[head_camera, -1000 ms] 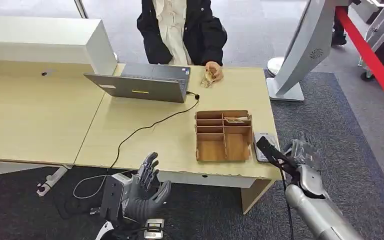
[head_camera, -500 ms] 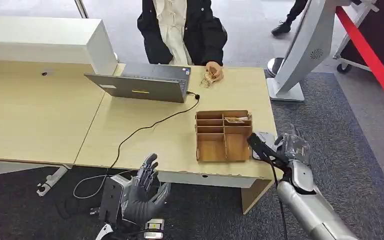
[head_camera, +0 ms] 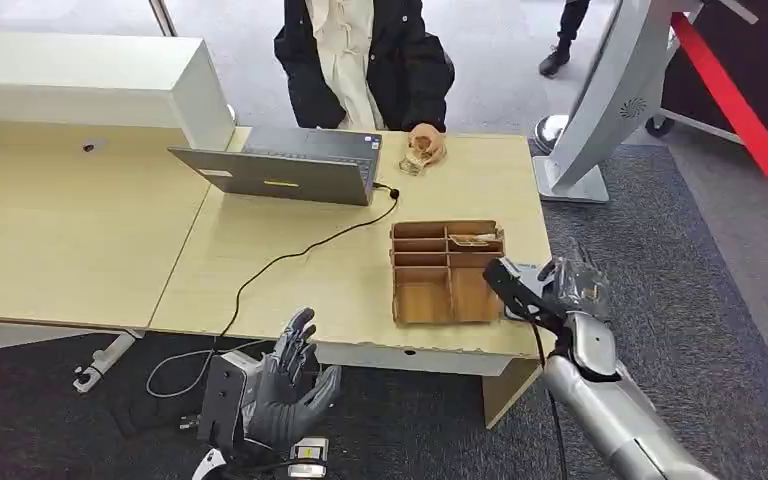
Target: Pass the card to the sensor for recognition and then transmit it.
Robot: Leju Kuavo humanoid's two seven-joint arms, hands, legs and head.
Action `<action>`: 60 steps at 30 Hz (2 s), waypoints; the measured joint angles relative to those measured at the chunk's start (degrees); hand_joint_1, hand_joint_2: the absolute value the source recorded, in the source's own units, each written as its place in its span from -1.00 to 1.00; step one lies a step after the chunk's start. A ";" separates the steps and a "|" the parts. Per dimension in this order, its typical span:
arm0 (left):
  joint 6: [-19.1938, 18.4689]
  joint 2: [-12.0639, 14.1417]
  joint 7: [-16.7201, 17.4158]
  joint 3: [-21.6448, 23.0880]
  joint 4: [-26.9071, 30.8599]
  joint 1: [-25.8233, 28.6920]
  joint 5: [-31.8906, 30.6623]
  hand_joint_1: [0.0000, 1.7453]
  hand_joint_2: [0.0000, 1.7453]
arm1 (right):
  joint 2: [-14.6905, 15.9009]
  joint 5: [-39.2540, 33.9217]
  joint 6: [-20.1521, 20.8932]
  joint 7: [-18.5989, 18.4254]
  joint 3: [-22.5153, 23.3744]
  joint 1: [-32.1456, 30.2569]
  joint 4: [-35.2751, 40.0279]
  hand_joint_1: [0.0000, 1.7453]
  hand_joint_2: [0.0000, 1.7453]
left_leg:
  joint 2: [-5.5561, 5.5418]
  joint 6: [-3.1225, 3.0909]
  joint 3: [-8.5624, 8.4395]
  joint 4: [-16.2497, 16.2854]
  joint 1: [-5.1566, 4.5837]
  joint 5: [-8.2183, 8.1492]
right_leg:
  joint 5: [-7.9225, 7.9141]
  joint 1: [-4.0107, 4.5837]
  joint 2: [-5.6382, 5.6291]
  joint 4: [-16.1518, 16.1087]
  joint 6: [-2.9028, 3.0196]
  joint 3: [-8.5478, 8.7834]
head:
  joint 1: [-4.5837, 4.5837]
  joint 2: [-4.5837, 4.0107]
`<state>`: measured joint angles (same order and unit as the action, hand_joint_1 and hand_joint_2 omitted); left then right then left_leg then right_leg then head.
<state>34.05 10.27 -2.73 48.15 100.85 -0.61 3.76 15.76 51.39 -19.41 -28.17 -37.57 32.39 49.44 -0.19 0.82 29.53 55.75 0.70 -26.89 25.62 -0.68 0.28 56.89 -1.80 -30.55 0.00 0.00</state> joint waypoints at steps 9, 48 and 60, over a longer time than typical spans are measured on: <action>0.70 0.04 0.18 0.00 0.00 0.06 0.00 -1.00 1.00 | -0.55 -1.31 0.92 1.38 -0.04 0.00 -0.04 1.00 1.00 | 0.00 0.00 0.00 0.00 0.00 0.00 | 0.00 0.00 0.00 0.00 0.00 0.00 | 0.00 0.00; 4.96 1.42 1.38 0.00 0.98 0.91 -0.15 -1.00 1.00 | -6.03 -5.40 -0.40 6.80 -0.76 1.52 -9.77 1.00 1.00 | 0.03 -0.01 -0.15 0.01 0.00 0.01 | -0.02 0.00 -0.01 0.00 0.01 0.11 | 0.00 0.00; 5.70 1.66 0.04 0.96 0.96 -0.97 0.44 -1.00 1.00 | -5.70 2.54 -10.12 7.52 0.61 3.35 -1.54 1.00 1.00 | 0.04 -0.06 -0.08 0.02 -0.01 0.06 | -0.05 -0.01 -0.01 0.00 0.00 0.06 | 0.00 0.00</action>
<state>39.76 11.93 -2.69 49.11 101.81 -1.58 4.20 10.05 53.93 -29.53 -20.66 -36.96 35.74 47.90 -0.15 0.76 29.45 55.77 0.69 -26.83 25.56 -0.69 0.27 56.89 -1.80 -30.49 0.00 0.00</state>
